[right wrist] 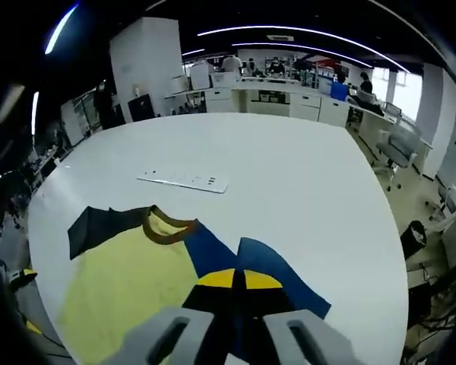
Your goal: Fold the garment on the visible template until the final outline fits inside the template.
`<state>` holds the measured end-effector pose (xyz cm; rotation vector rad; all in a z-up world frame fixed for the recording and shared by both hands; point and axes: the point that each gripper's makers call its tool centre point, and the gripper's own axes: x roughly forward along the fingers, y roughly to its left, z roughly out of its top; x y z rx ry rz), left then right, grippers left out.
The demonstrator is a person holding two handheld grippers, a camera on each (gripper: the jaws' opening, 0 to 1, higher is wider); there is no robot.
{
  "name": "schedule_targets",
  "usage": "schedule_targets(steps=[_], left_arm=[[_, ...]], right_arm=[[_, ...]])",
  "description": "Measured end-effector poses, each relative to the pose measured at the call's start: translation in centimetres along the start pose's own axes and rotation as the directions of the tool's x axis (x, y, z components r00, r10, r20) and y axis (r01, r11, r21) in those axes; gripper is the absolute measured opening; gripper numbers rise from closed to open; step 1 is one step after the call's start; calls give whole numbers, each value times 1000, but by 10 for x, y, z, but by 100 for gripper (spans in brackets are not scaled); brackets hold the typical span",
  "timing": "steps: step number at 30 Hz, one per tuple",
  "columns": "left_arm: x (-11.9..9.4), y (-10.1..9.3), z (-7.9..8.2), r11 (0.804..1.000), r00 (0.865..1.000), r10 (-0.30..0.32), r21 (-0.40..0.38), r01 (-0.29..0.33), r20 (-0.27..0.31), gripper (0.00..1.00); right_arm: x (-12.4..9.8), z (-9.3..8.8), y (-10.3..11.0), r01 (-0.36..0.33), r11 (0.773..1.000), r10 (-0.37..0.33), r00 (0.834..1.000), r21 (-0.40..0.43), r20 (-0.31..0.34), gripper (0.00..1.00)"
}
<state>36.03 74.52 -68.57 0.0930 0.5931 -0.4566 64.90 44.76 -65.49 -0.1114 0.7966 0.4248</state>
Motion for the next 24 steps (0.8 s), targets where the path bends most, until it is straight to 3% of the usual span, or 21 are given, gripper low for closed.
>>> schedule_targets(steps=[13,24], left_arm=[[2,3,5,1000,1000,6,-12,-6,22,88],[5,2,8,1000,1000,6,-12,-6,28,89]], right_arm=[[18,19,54,-44,996,44,999,-82,-9,0],[32,39,103,-120,986,121,993,-116,1,0]])
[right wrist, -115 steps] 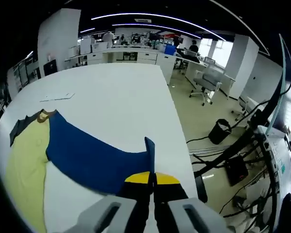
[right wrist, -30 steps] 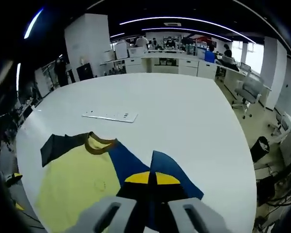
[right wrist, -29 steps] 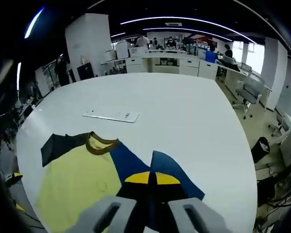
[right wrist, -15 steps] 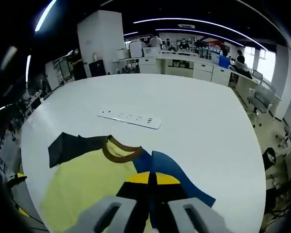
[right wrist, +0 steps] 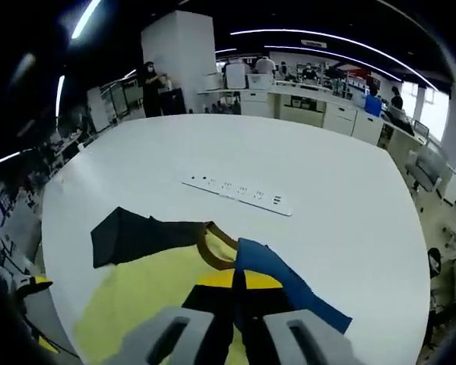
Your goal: Fold the garment on the visible template until the final outline fits inside the template.
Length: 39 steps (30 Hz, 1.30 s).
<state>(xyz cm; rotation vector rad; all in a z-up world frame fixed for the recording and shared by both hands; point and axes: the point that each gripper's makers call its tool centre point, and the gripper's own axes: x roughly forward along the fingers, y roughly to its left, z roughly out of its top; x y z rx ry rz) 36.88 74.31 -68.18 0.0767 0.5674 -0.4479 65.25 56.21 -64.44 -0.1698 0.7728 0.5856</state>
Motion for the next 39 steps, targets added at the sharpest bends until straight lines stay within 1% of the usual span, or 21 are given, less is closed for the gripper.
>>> schedule_targets(steps=[6,13,18,24,29,32,39], left_arm=[[0,-1,1,1000,1000,-1,-2,1,7,89],[-2,-2,0,1000,1000,-5,-7,5,9,88],[-2,-1,0,1000,1000,-5,-11,5,10,88],[-1,-2,0,1000,1000,-12,-5,12,5,88],[-2,-1,2,1000,1000,-19,-16,20,16,88],[-2,1,2,1000,1000,-16,-14,16,16,88],[-4,3,1,1000,1000,-1,-25,1,19,90]], right_arm=[[8,9,19,-15,1000,15,1000,-24,-2,0],[16,14,41,-25,997,25,1000,-73,-9,0],[18,19,54,-38,996,37,999,-78,-7,0],[18,28,72,-59,994,61,998,-90,11,0],[16,36,85,-78,993,82,996,-87,33,0],[15,41,94,-94,992,98,994,-80,49,0],[14,45,111,-115,989,122,990,-96,65,0]])
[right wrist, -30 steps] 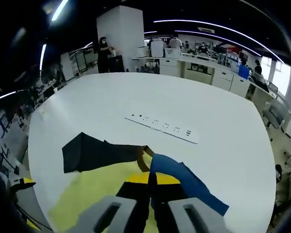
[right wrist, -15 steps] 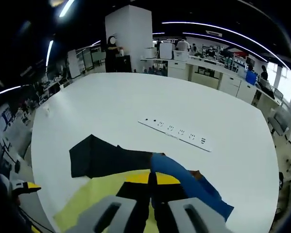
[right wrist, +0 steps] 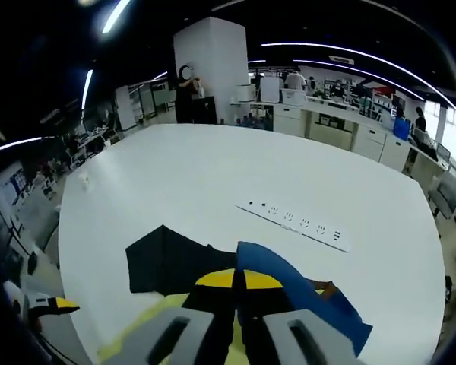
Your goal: Fold the garment on the visible template until the final outline fits inside the template.
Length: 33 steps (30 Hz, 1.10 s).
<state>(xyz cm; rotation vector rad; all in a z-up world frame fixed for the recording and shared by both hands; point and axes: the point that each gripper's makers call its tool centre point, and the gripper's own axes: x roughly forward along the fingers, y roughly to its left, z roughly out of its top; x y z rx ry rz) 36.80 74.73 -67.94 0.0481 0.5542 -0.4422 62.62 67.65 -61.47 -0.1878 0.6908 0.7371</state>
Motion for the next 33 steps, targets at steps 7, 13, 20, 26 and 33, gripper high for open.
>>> schedule_targets(steps=[7,13,20,26,33], left_arm=[[-1,3,-2,1000,1000,14,-8,-13,4,91],[-2,5,-5,1000,1000,21,-17,-21,5,92],[-2,7,-7,999,1000,24,-23,-24,3,92],[-3,10,-9,999,1000,29,-31,-29,0,92],[-3,13,-10,999,999,34,-37,-34,-4,92]], right_arm=[[7,-5,24,-33,999,33,999,-33,-2,0],[18,-21,42,-55,996,54,998,-64,-21,0],[31,-37,52,-64,995,62,997,-72,-37,0],[36,-48,70,-95,991,92,995,-92,-39,0],[38,-63,94,-151,970,145,988,-192,-46,0]])
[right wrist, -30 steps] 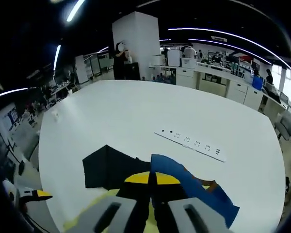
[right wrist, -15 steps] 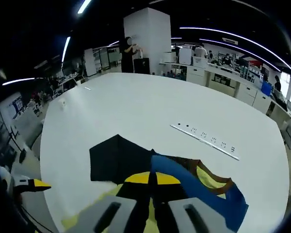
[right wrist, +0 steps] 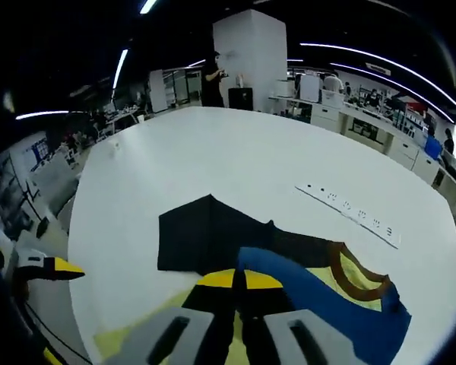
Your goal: Fold the garment on the visible template until the final outline fits inside the template.
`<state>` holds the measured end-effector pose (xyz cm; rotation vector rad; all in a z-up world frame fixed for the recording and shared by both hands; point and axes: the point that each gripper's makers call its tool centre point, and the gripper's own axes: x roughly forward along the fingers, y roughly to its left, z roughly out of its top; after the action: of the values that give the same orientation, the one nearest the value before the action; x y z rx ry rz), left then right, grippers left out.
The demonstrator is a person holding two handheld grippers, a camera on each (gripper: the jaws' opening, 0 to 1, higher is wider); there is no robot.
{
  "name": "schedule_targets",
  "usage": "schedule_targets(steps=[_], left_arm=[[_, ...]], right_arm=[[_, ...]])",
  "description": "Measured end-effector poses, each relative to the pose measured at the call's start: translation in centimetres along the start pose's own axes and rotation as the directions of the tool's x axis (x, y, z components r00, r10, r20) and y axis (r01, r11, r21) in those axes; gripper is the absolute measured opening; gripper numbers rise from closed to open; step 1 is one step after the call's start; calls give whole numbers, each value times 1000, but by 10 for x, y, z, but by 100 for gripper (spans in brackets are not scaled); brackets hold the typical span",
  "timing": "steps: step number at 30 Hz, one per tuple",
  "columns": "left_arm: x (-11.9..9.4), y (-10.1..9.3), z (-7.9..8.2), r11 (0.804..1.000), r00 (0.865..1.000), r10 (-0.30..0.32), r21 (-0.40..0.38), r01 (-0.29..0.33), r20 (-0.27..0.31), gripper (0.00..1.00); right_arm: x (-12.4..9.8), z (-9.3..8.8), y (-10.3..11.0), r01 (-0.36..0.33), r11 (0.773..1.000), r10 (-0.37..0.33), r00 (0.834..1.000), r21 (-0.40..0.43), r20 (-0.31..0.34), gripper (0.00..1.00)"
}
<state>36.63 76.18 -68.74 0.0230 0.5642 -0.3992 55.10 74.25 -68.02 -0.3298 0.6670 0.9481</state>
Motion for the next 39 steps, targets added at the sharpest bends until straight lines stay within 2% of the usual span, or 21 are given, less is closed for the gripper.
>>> schedule_targets(steps=[5,9,13,23,34,39], left_arm=[[0,0,0,1000,1000,-1,2,1,-1,92],[-1,1,0,1000,1000,-1,3,1,-1,92],[-3,2,-2,1000,1000,4,3,-4,-8,92],[-1,0,0,1000,1000,-1,7,1,-1,92],[-3,1,0,1000,1000,5,9,-5,-1,92],[-4,3,1,1000,1000,11,6,-11,4,93]], right_arm=[[6,-13,15,-28,997,26,999,-70,-23,0],[8,-16,20,-41,997,40,999,-59,-21,0],[8,-16,31,-72,994,73,997,-83,1,0],[11,-29,52,-130,986,130,991,-107,-7,0],[9,-28,47,-128,989,129,992,-77,6,0],[-2,-19,29,-92,992,95,995,-89,30,0]])
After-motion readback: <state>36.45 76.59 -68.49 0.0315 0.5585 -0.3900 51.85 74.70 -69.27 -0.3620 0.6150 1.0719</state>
